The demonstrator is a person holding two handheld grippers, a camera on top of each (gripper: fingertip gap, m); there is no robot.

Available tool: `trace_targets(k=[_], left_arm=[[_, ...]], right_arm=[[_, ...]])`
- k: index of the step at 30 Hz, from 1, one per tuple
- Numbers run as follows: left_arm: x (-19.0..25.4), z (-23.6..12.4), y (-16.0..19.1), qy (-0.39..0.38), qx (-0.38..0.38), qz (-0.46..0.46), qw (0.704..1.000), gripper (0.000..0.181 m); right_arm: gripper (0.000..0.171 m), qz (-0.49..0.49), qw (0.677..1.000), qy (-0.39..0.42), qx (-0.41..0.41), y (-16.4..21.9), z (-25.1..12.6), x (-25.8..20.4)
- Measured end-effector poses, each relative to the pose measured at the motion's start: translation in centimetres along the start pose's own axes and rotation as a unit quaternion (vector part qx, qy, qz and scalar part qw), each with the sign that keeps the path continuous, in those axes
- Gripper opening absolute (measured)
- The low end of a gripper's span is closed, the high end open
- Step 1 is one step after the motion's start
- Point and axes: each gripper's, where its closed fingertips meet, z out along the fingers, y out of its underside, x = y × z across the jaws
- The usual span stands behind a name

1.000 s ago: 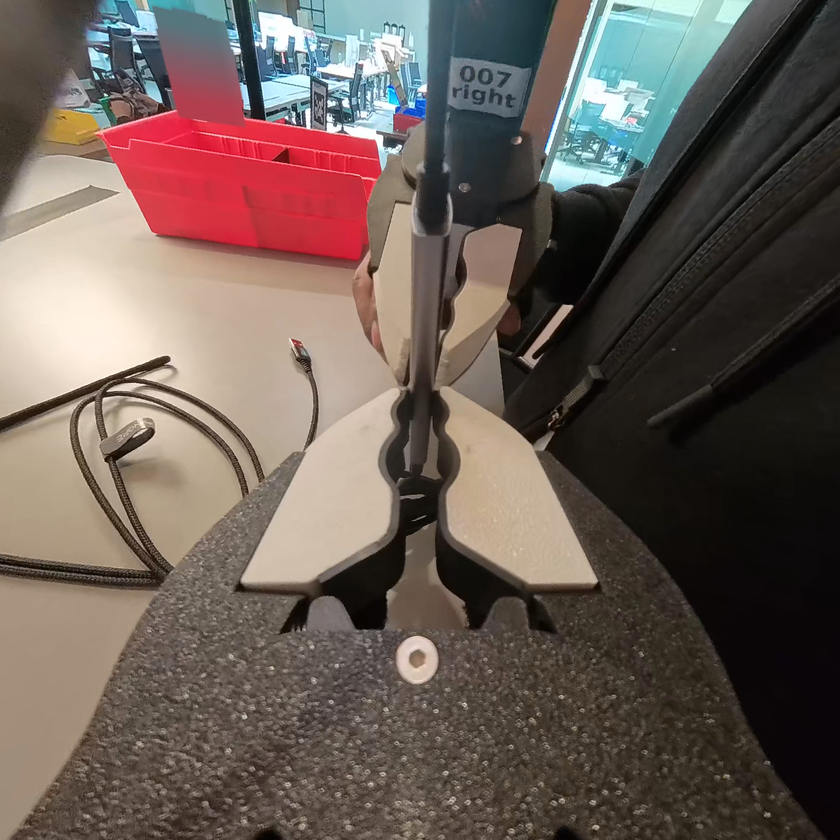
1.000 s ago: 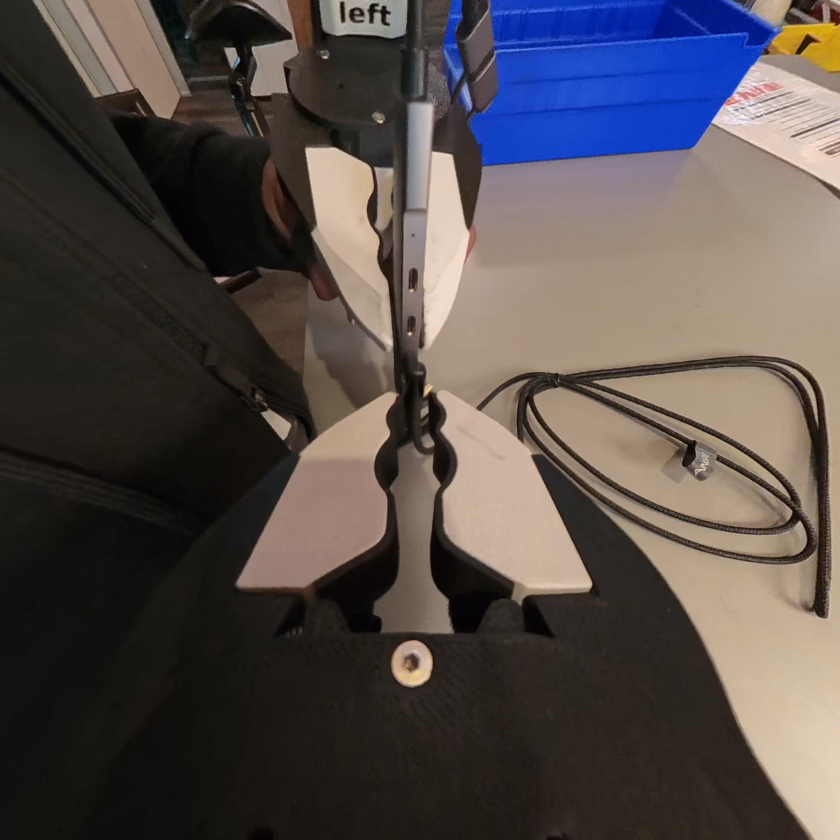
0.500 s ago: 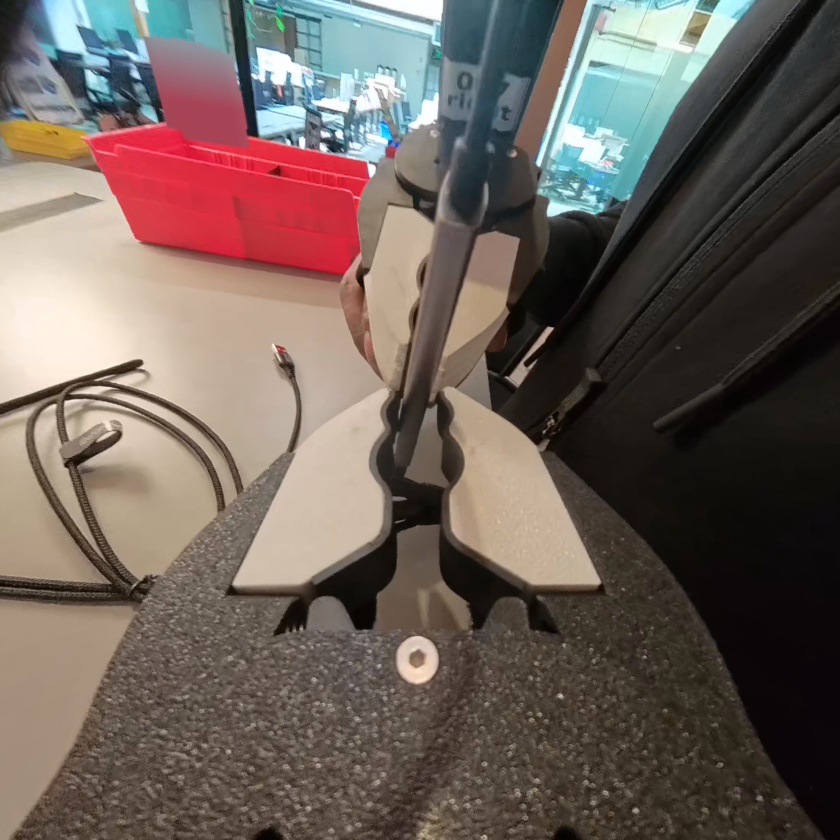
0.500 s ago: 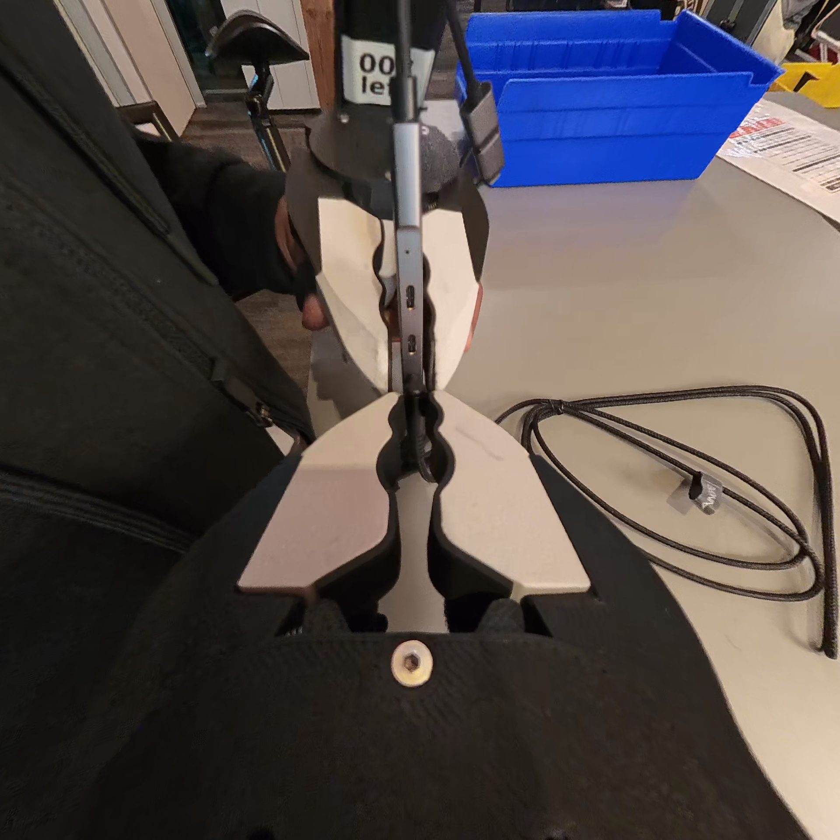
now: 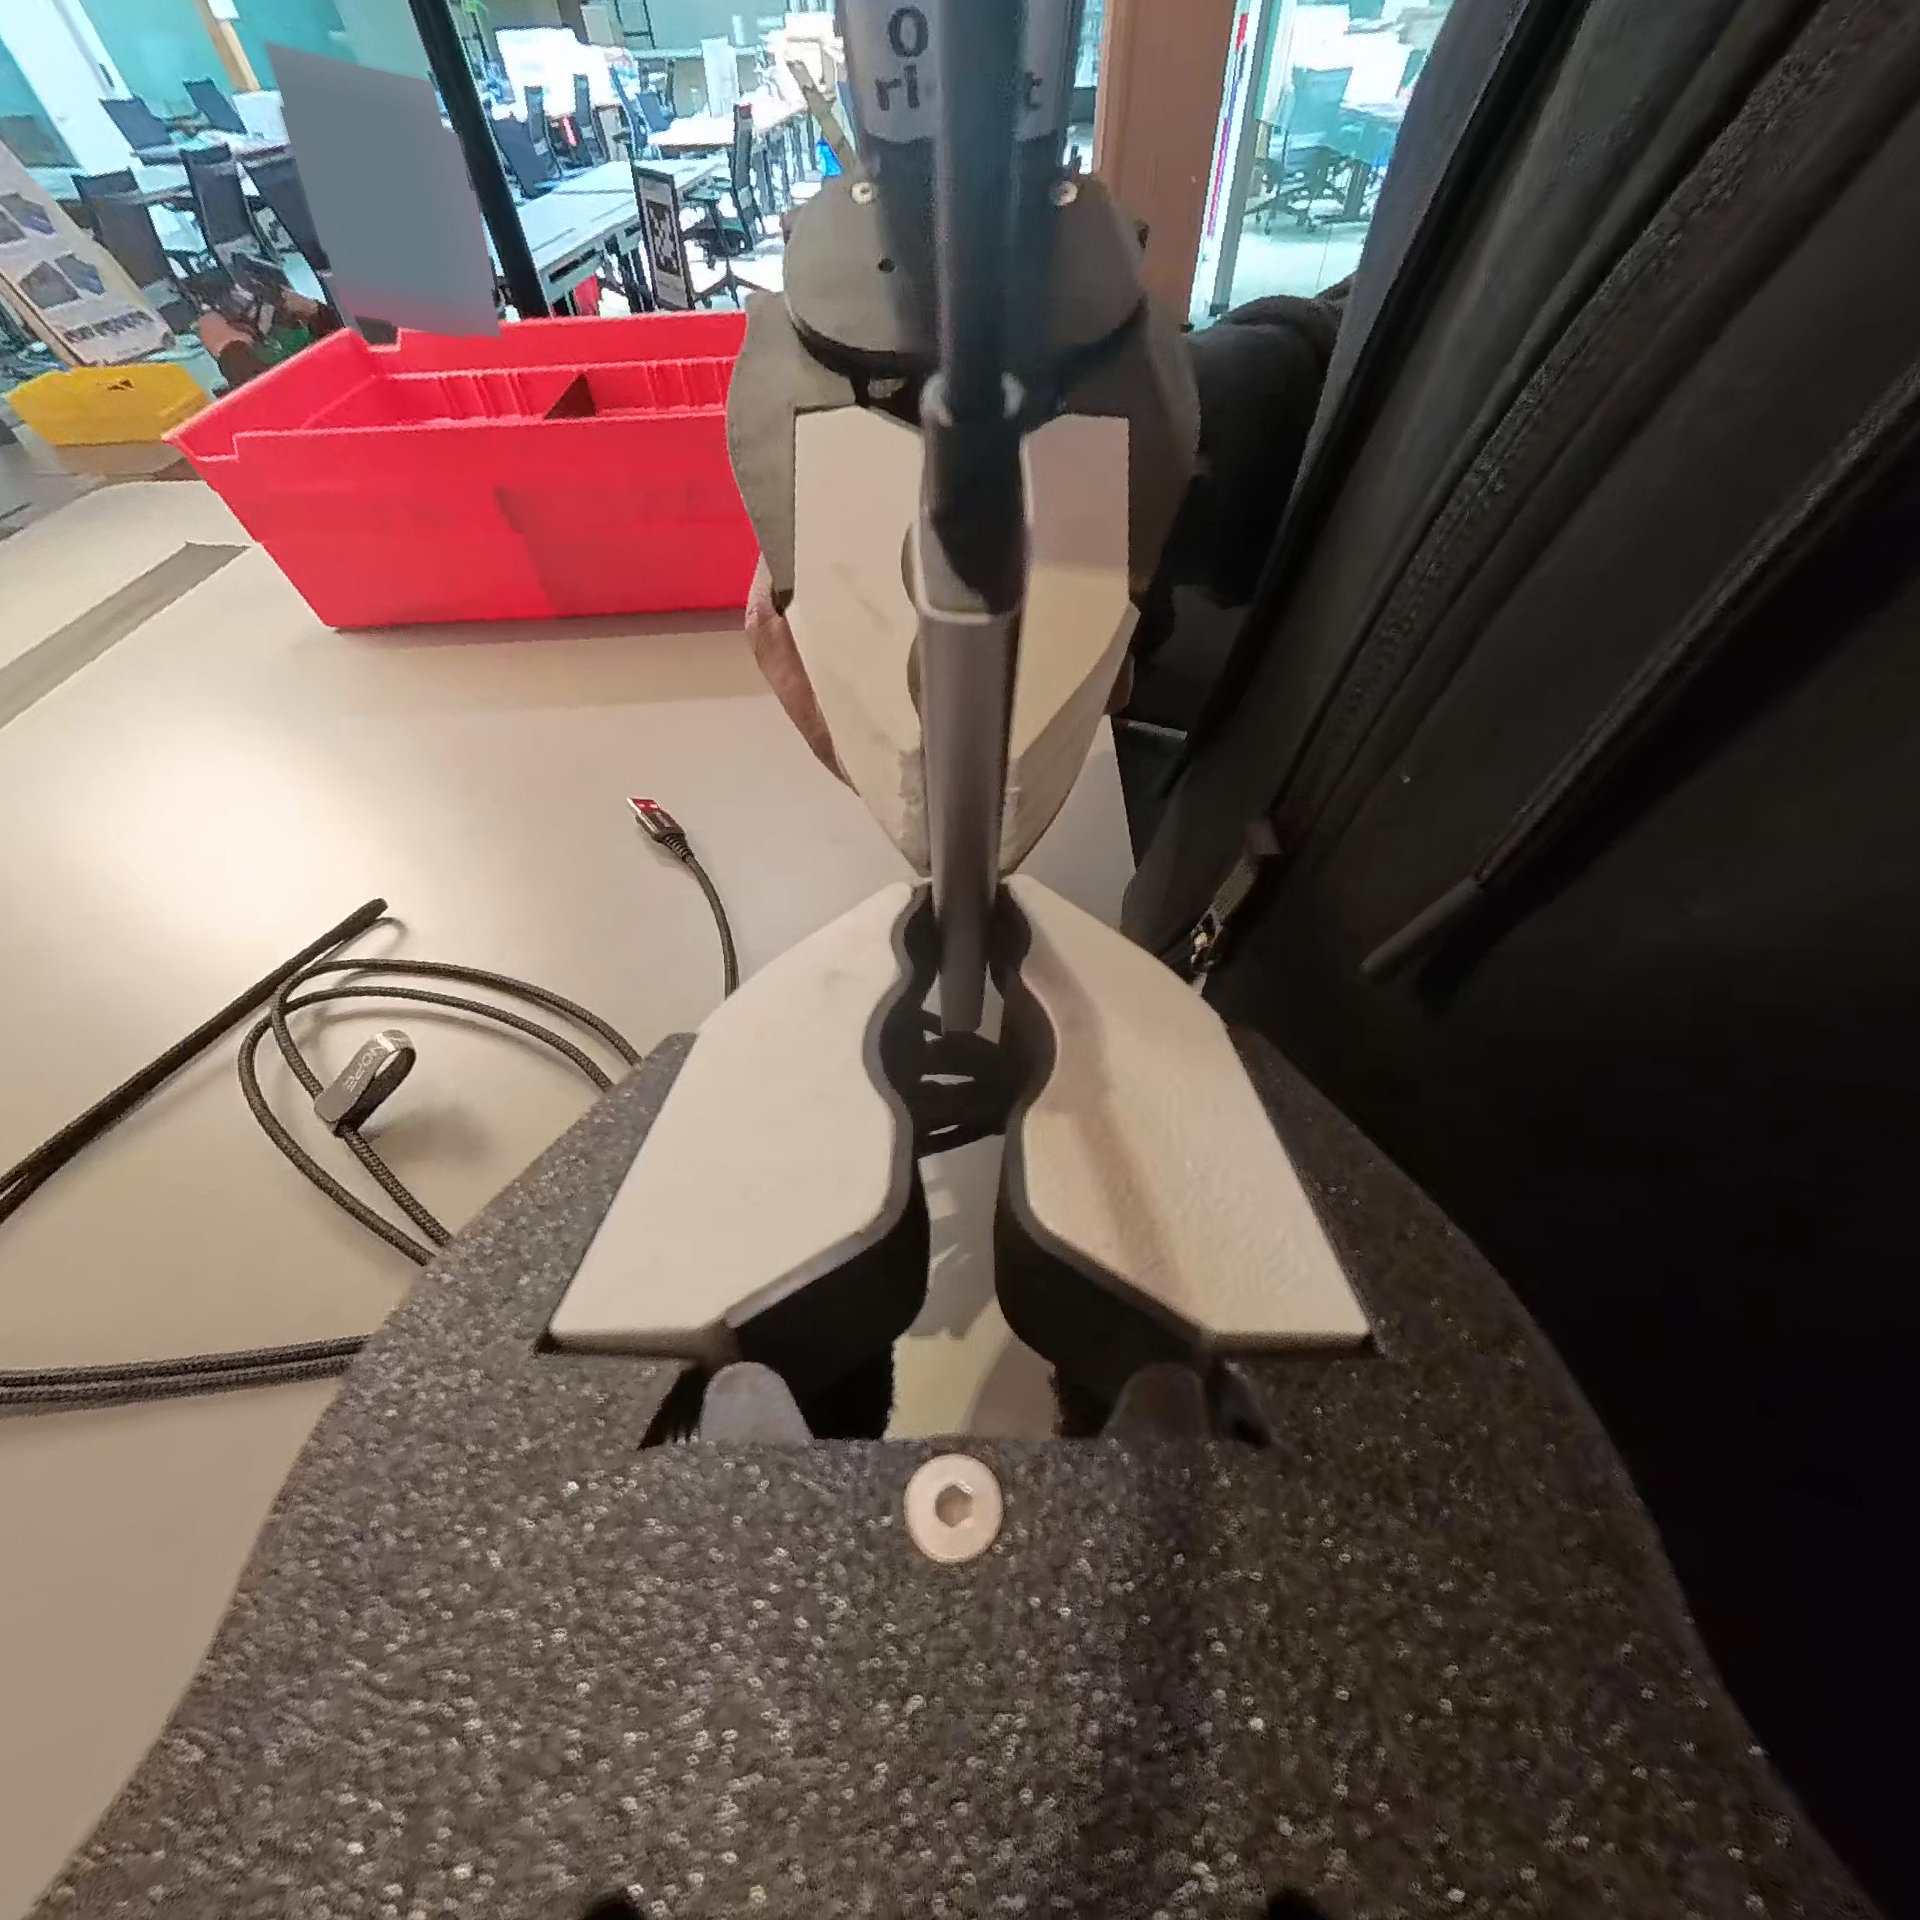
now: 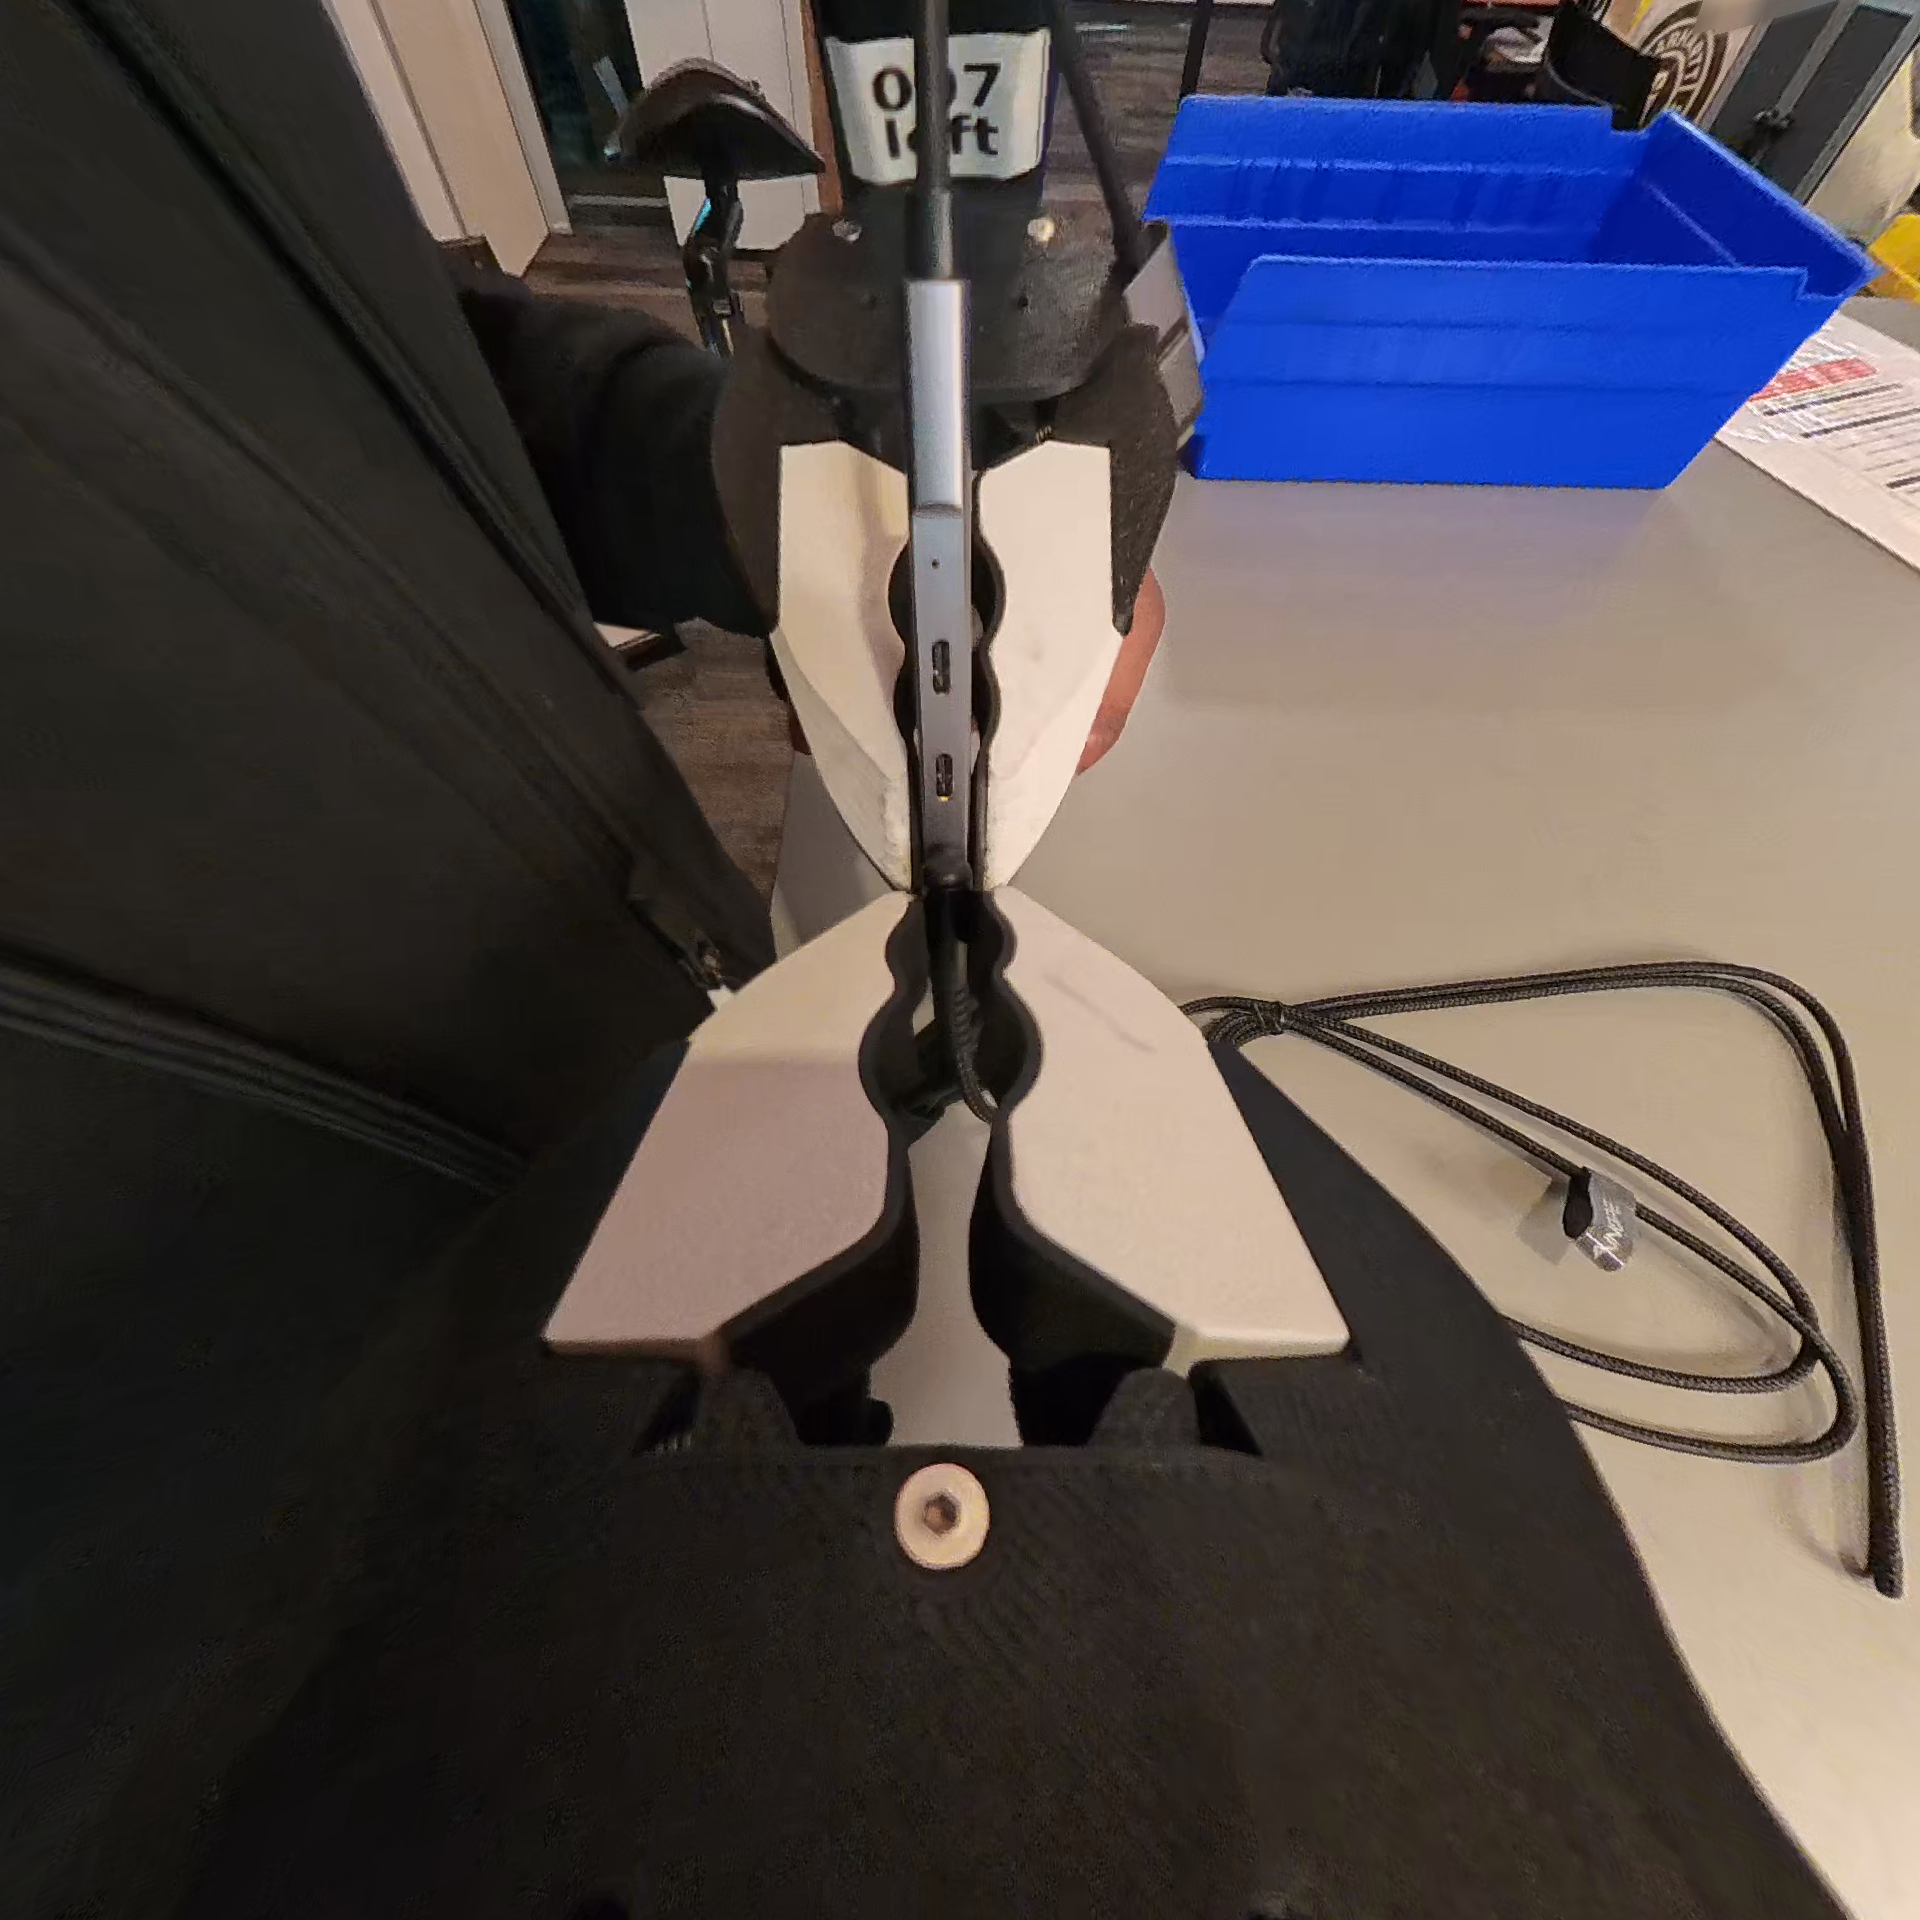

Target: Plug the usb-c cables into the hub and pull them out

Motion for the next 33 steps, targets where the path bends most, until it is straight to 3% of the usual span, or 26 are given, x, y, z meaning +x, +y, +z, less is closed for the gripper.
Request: trace_targets(k=[3,4,6,8,10,15,22,27,33], left_arm=[[-0.8,-0.6,0.9,-0.022,-0.030,-0.007,0.999,0.010],[-2.4,-2.0,2.7,-0.064,-0.065,-0.014,0.996,0.010],[-4.7,-6.2,4.7,-0.119,-0.038,-0.098,0.987,0.010],[-5.1,-9.3,6.4,-0.121,-0.020,-0.171,0.978,0.010],[-4.7,-10.3,7.4,-0.109,-0.027,-0.193,0.975,0.010],[-5.8,-8.6,7.9,-0.085,-0.006,-0.277,0.957,0.010],[-6.8,-7.2,9.1,-0.072,0.034,-0.362,0.929,0.011],[-7.2,-7.1,9.7,-0.079,0.026,-0.388,0.918,0.014],[-8.6,-7.3,11.8,-0.142,-0.044,-0.417,0.897,0.034]], right_arm=[[0.008,0.002,1.000,0.026,0.002,-0.3,-0.9,0.8],[0.008,0.021,0.998,0.053,0.037,-1.2,-3.0,2.1],[0.008,0.058,0.989,0.108,0.077,-2.0,-8.4,4.9],[0.008,0.049,0.989,0.135,0.023,0.0,-10.9,5.7],[0.008,0.045,0.988,0.148,-0.010,1.8,-11.1,6.0],[0.008,0.112,0.974,0.183,-0.072,6.8,-8.9,8.5],[0.016,0.203,0.924,0.291,-0.143,12.5,-10.1,13.5],[0.034,0.163,0.925,0.314,-0.137,11.4,-11.2,14.4],[0.044,0.118,0.938,0.306,-0.111,8.6,-11.9,15.8]])
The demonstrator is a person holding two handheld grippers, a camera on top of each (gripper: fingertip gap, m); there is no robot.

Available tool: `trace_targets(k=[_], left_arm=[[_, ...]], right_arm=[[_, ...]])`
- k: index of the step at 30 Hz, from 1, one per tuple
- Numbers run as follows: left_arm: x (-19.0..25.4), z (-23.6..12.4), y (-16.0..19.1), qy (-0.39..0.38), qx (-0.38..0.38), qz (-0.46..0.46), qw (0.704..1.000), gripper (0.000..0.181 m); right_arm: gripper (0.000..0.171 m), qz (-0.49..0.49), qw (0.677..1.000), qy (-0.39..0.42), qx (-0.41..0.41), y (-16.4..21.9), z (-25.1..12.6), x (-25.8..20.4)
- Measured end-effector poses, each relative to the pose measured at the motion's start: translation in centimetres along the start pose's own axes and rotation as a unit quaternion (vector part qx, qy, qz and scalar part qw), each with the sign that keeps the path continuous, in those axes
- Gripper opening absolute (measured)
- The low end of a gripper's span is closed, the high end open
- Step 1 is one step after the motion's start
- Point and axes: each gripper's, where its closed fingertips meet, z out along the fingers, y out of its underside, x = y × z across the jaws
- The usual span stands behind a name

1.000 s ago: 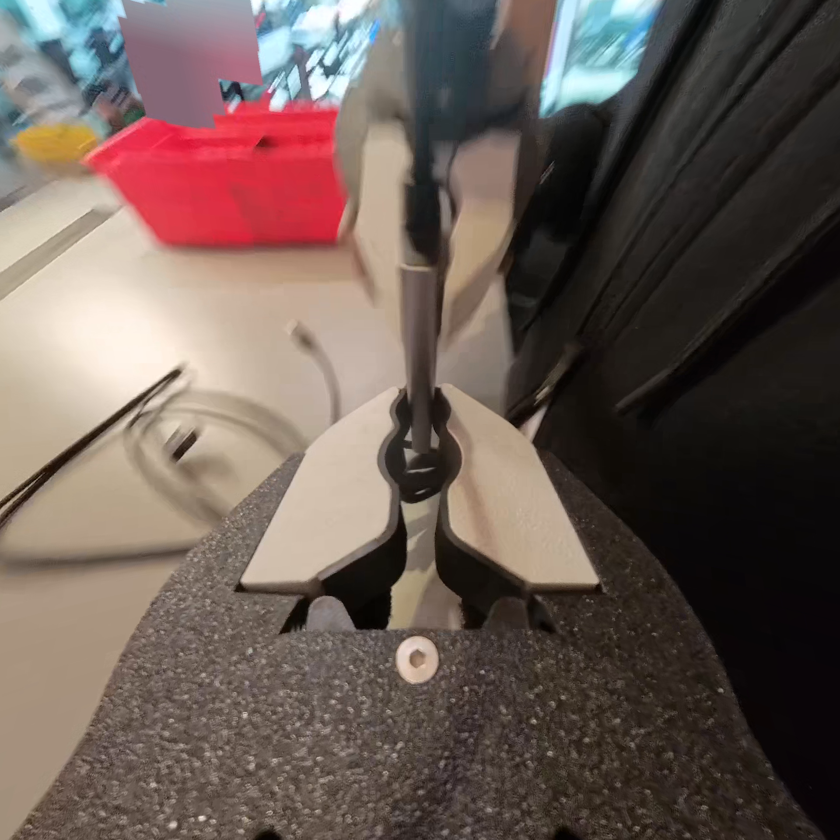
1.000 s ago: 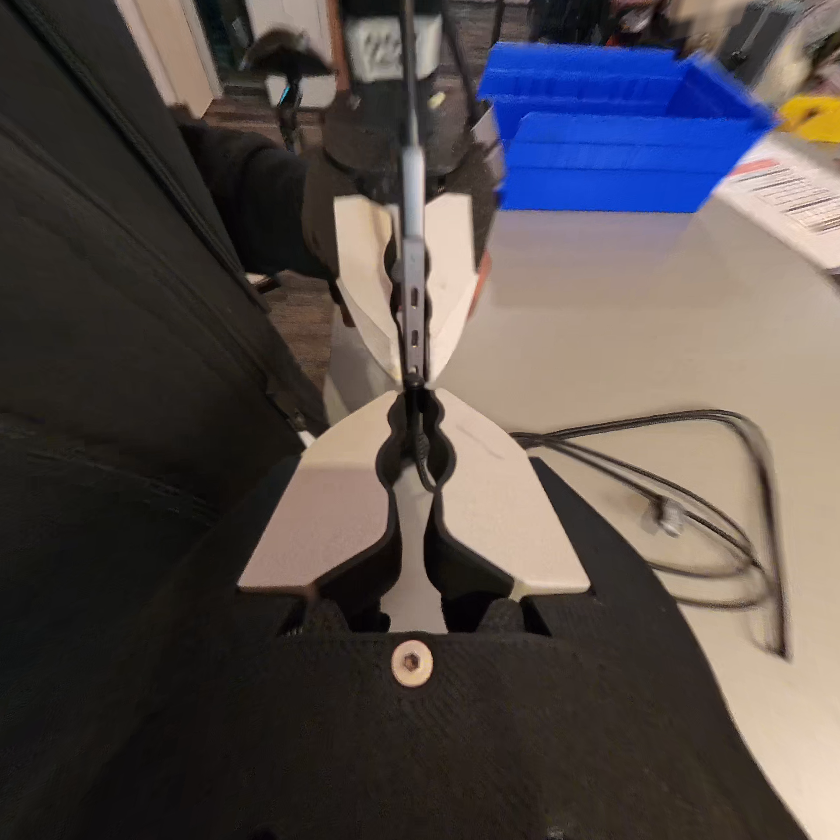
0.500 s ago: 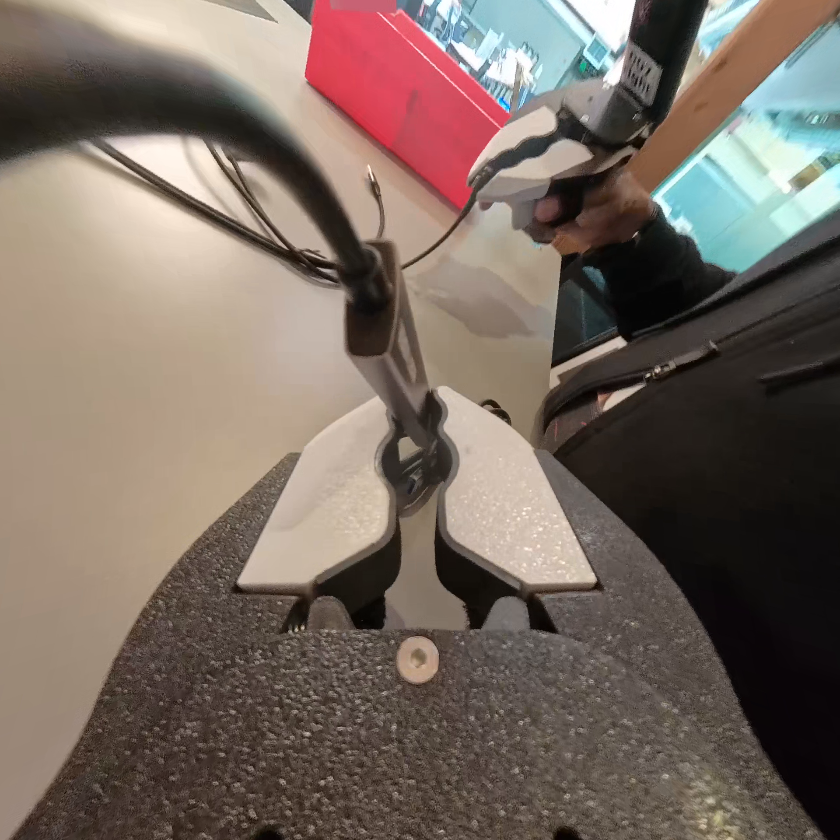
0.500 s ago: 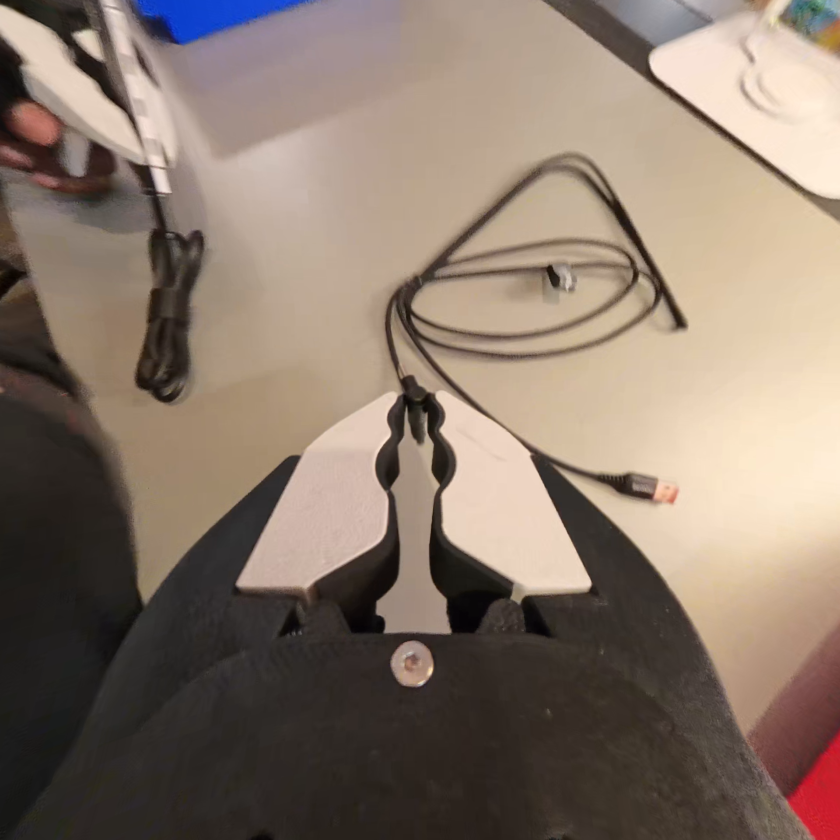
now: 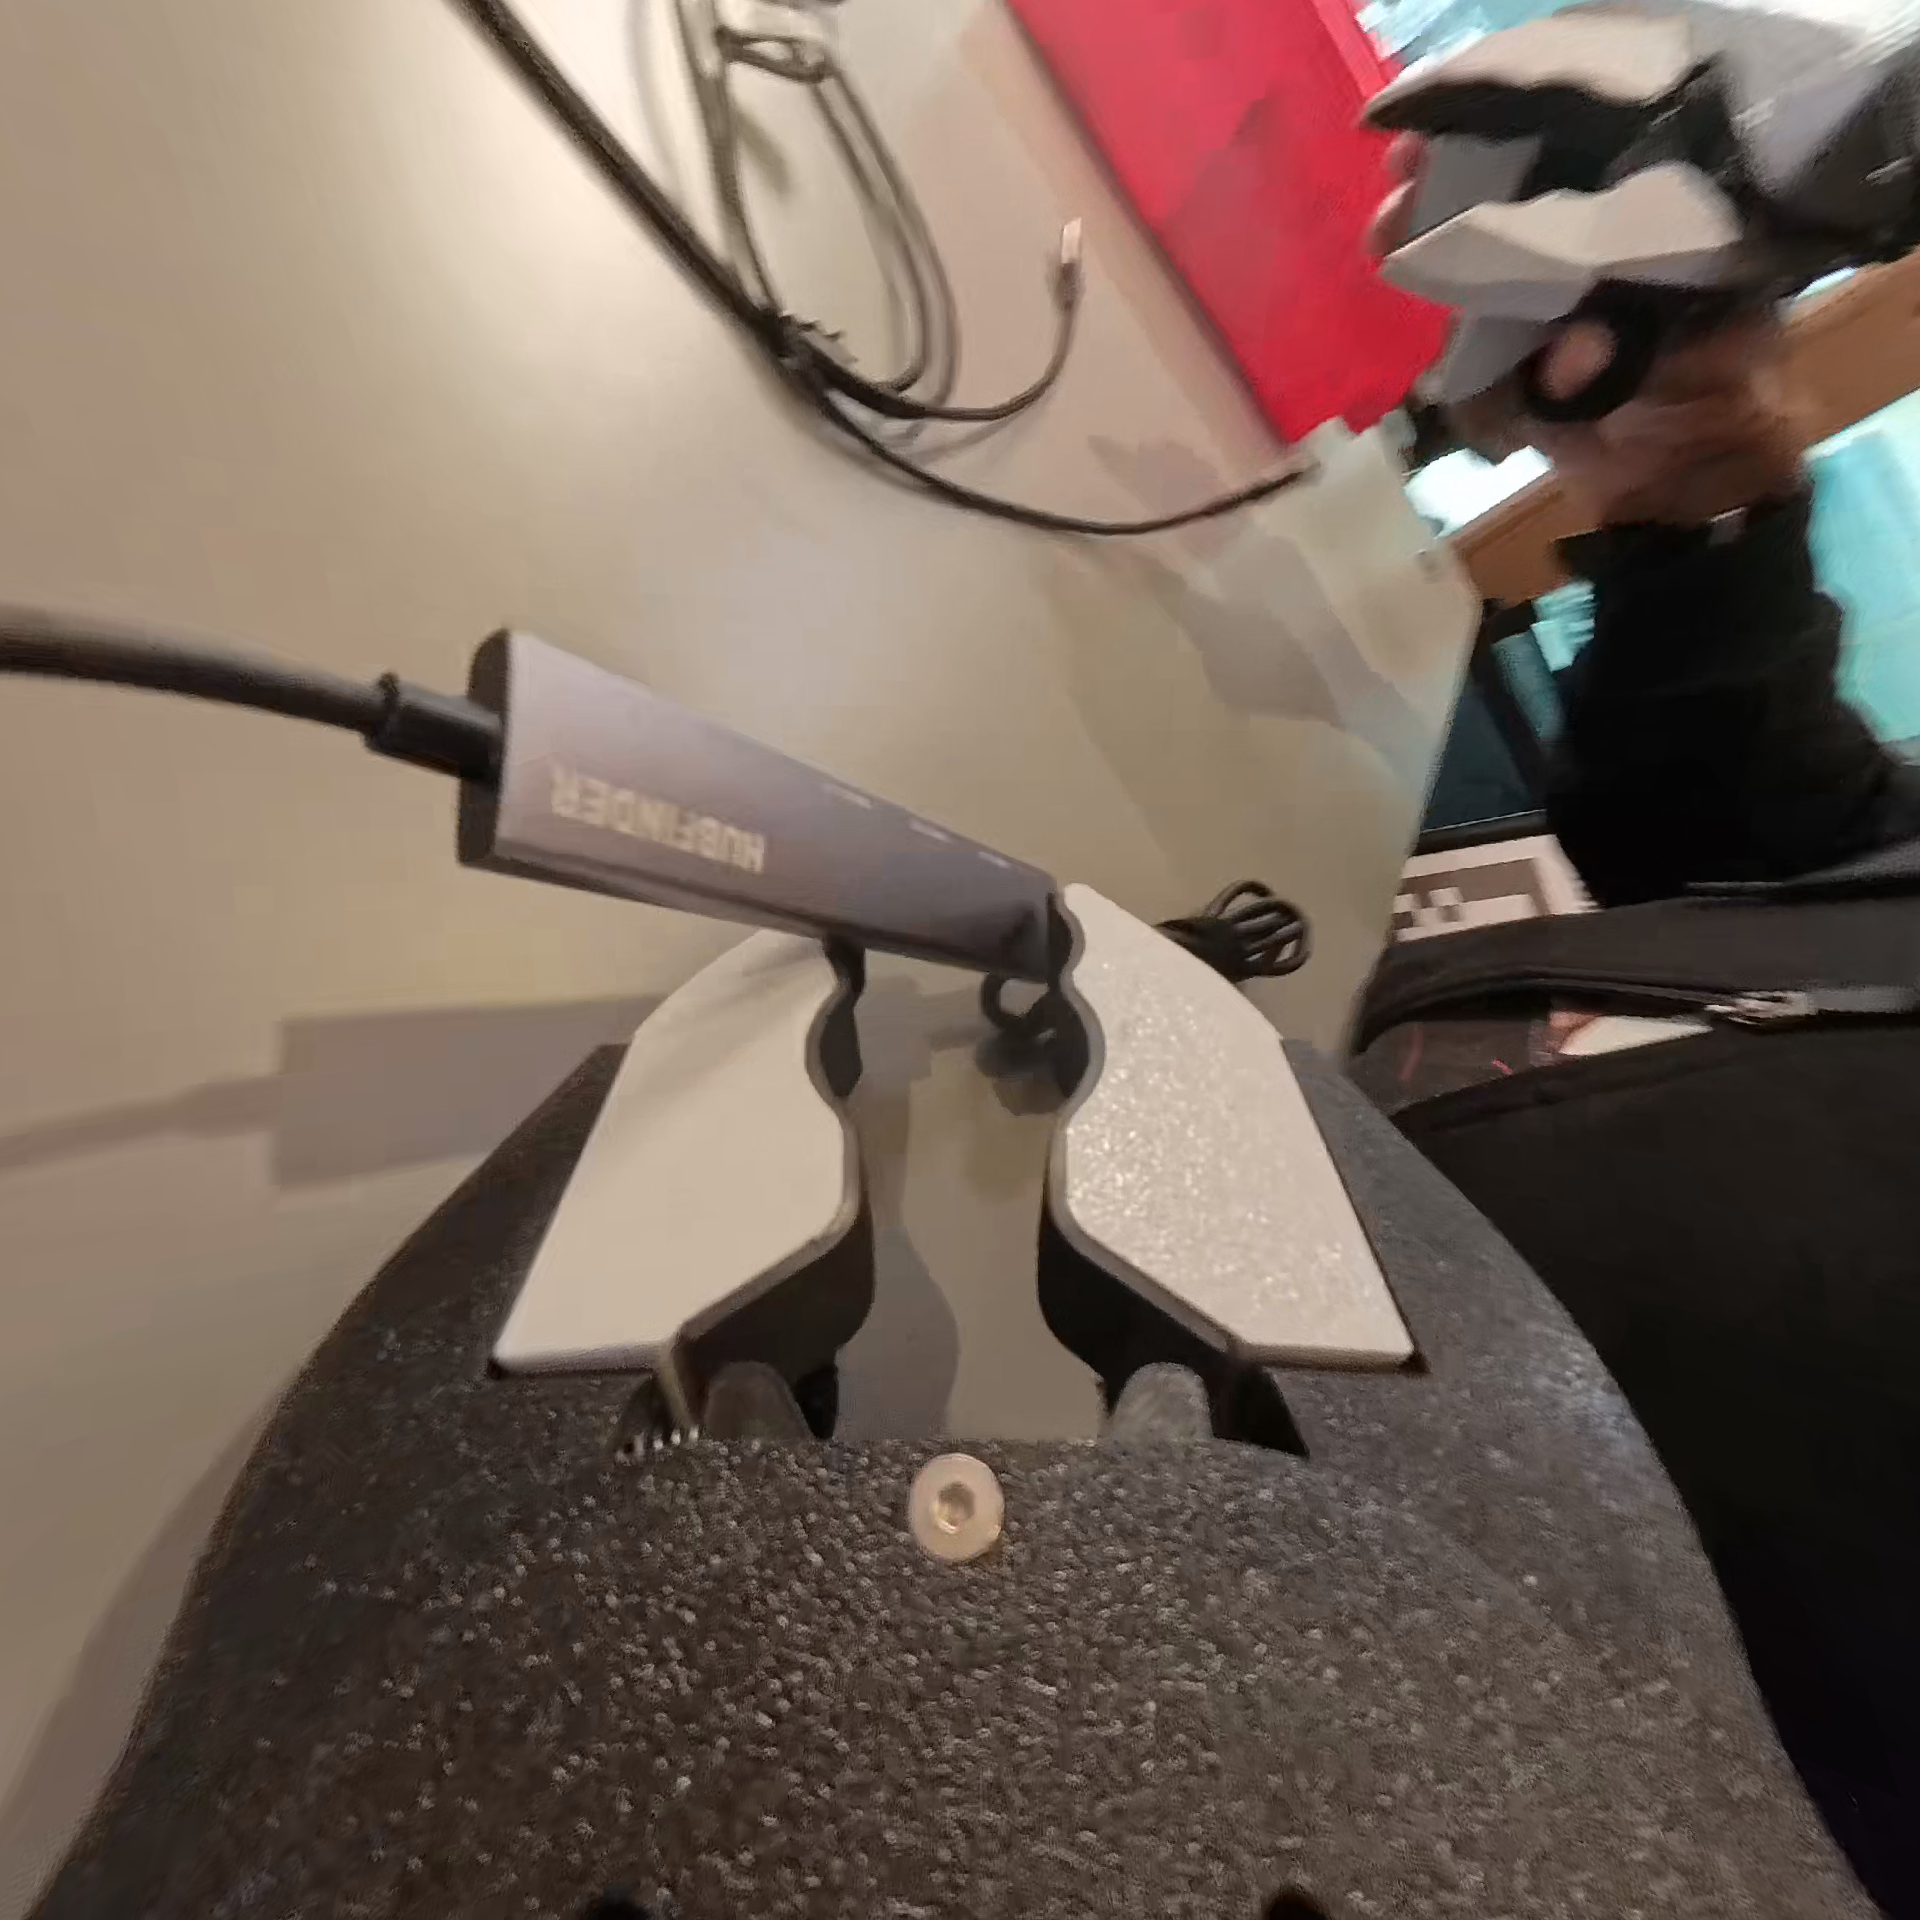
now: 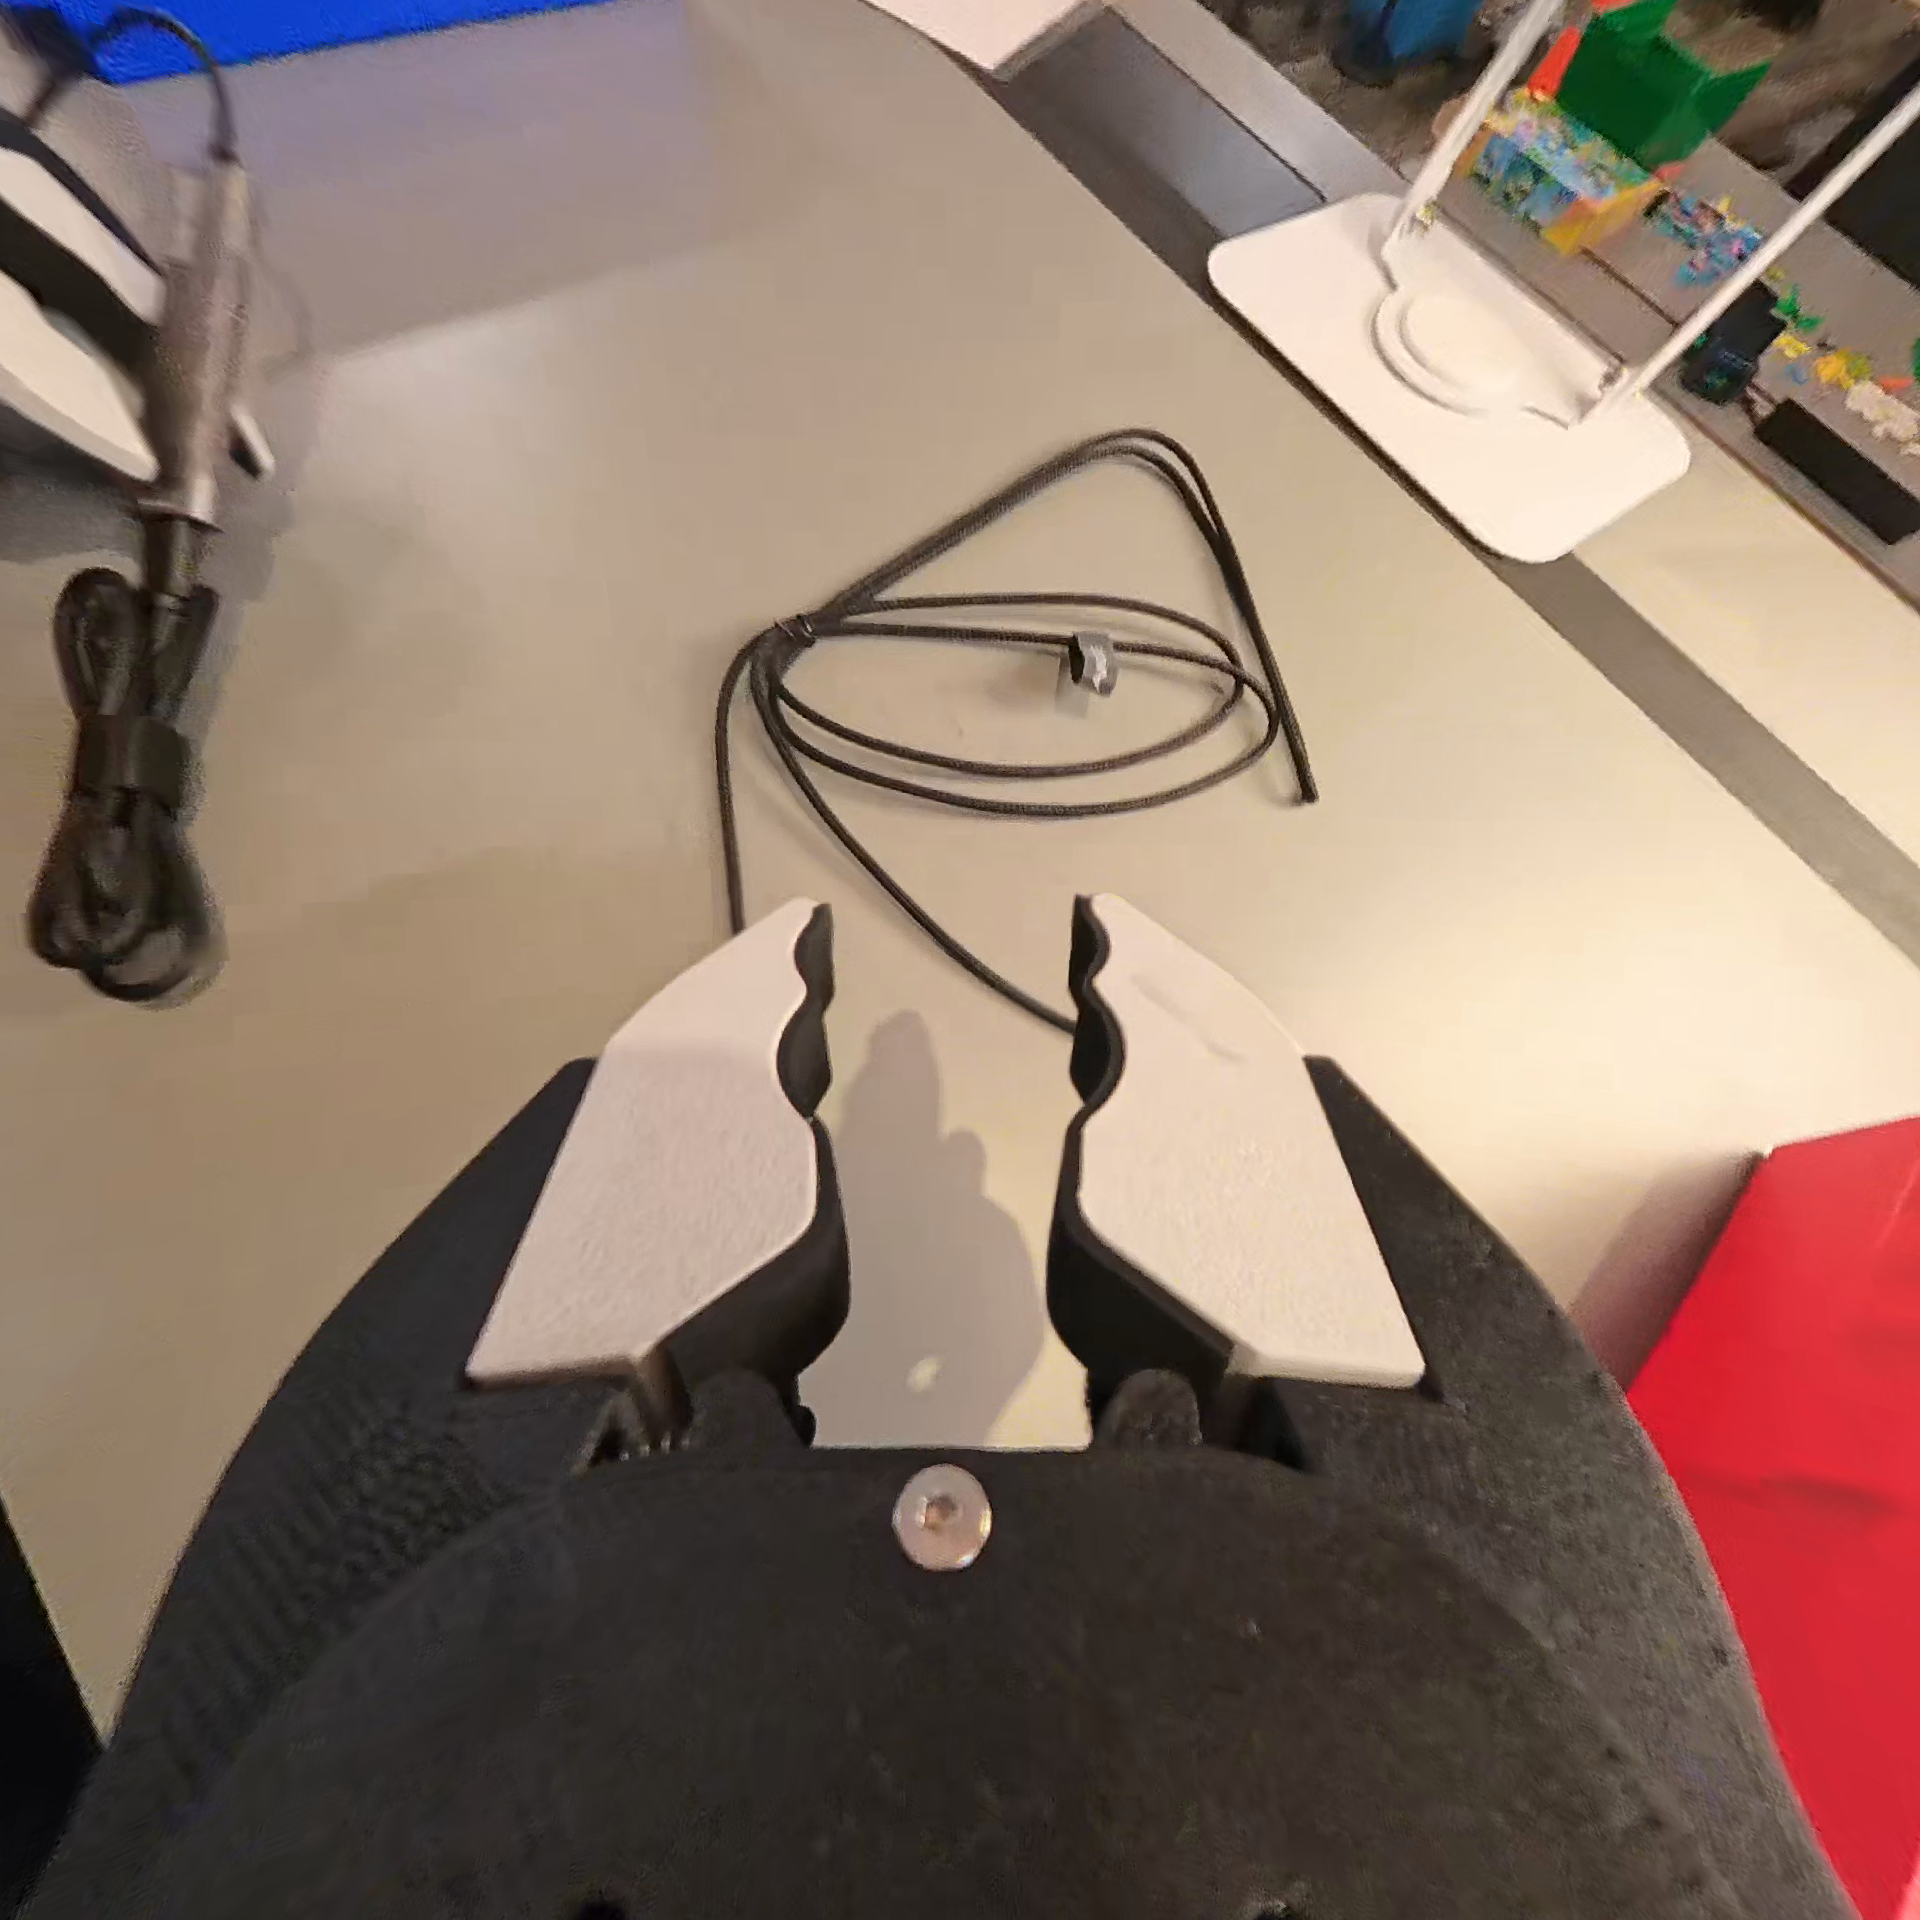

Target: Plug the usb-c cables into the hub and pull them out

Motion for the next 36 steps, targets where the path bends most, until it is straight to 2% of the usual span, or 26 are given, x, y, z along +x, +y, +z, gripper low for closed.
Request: trace_targets(k=[3,5,6,9,12,14,16,17,19,24,29,31,36], left_arm=[[-1.8,-0.7,0.6,-0.101,-0.063,0.036,0.992,0.049],[-2.1,-1.5,0.6,-0.138,-0.095,0.055,0.984,0.059],[-1.9,-1.8,0.4,-0.143,-0.102,0.058,0.983,0.063],[-1.2,-2.6,-0.7,-0.148,-0.091,0.061,0.983,0.063],[0.0,-2.8,-1.2,-0.135,-0.072,0.070,0.986,0.062],[0.9,-2.3,-1.1,-0.115,-0.058,0.067,0.989,0.059],[1.9,-1.6,-1.1,-0.092,-0.041,0.061,0.993,0.057],[2.4,-1.2,-1.2,-0.078,-0.031,0.057,0.995,0.056],[3.7,-0.3,-1.7,-0.045,-0.005,0.044,0.998,0.053],[5.4,1.9,-4.0,0.014,0.057,-0.011,0.998,0.050],[4.0,4.2,-6.0,-0.001,0.065,-0.070,0.995,0.051],[3.8,5.2,-6.3,0.013,0.059,-0.099,0.993,0.054],[3.7,6.9,-6.8,0.036,0.070,-0.135,0.988,0.079]], right_arm=[[0.050,-0.024,0.999,-0.032,-0.017,-0.3,1.0,-0.7],[0.055,-0.034,0.997,-0.067,-0.036,0.0,2.4,-1.7],[0.060,-0.035,0.994,-0.086,-0.048,0.4,3.4,-2.2],[0.073,-0.039,0.986,-0.128,-0.102,2.4,6.4,-3.5],[0.076,-0.051,0.974,-0.142,-0.170,4.7,8.5,-4.1],[0.070,-0.069,0.964,-0.143,-0.212,6.0,9.2,-4.6],[0.040,-0.048,0.965,-0.148,-0.209,5.5,9.5,-5.2],[0.012,-0.046,0.965,-0.151,-0.210,5.4,9.6,-5.6],[0.006,-0.054,0.967,-0.141,-0.206,5.1,9.8,-6.0],[0.002,0.002,0.979,-0.164,-0.123,3.2,9.2,-8.3],[0.003,0.070,0.978,-0.195,0.016,-0.8,6.4,-9.9],[0.003,0.089,0.972,-0.205,0.077,-2.7,4.9,-10.3],[0.003,0.114,0.950,-0.231,0.174,-5.0,1.9,-11.1]])
